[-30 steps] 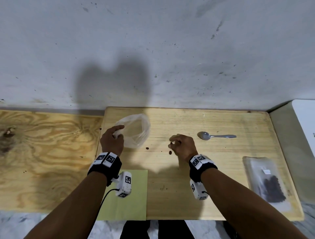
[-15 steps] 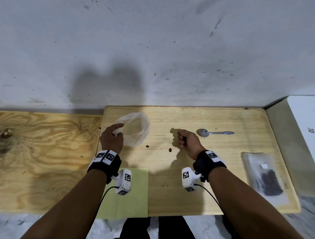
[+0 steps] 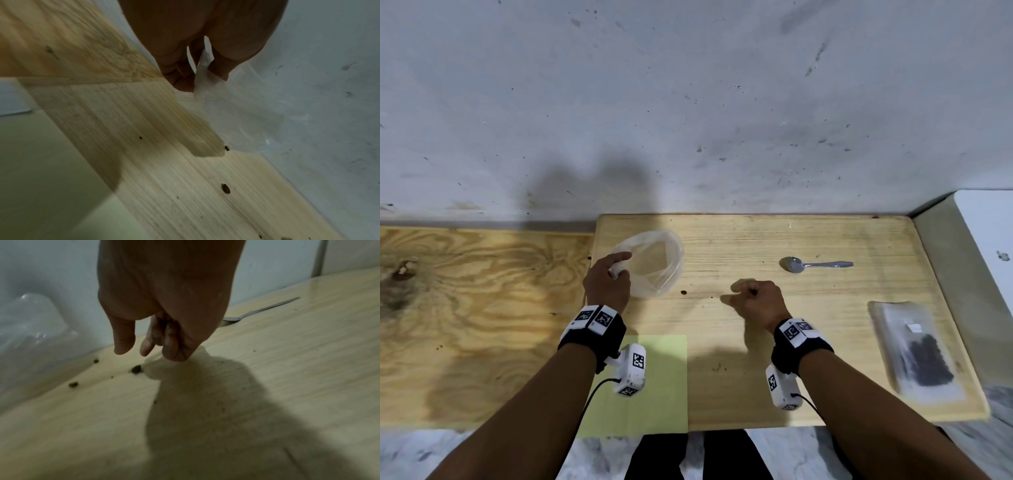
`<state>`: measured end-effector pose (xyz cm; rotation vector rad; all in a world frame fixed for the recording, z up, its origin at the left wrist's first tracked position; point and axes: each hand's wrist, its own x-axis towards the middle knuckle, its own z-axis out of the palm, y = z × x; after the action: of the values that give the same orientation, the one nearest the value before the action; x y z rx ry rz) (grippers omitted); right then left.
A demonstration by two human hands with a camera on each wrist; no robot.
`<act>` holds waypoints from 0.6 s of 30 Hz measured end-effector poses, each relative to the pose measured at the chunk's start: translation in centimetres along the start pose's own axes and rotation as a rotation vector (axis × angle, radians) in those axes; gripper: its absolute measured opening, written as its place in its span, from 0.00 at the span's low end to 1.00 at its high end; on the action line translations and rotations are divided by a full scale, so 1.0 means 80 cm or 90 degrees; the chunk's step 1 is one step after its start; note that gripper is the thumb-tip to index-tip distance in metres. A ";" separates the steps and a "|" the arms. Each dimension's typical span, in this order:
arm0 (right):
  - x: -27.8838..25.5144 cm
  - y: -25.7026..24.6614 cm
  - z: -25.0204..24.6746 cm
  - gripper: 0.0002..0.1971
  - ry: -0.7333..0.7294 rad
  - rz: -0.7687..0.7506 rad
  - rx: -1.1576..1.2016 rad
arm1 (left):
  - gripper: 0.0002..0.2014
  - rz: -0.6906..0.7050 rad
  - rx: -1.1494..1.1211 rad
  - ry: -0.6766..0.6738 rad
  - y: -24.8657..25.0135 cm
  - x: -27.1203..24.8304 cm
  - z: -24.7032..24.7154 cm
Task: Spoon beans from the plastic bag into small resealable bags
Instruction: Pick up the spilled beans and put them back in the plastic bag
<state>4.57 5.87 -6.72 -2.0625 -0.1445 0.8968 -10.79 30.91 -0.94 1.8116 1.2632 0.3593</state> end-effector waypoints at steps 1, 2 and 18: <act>-0.001 0.003 0.004 0.14 0.016 -0.006 -0.022 | 0.18 -0.001 -0.001 -0.002 -0.002 0.000 -0.002; -0.005 0.002 0.007 0.15 0.030 -0.022 -0.041 | 0.18 -0.003 -0.001 -0.004 -0.003 -0.001 -0.004; -0.011 -0.051 0.019 0.12 -0.089 0.052 0.417 | 0.18 -0.021 -0.017 0.013 -0.011 0.016 -0.023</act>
<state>3.82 9.06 -3.75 -1.4053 0.1456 0.9796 -11.96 33.00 -0.83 1.7665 1.2950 0.3760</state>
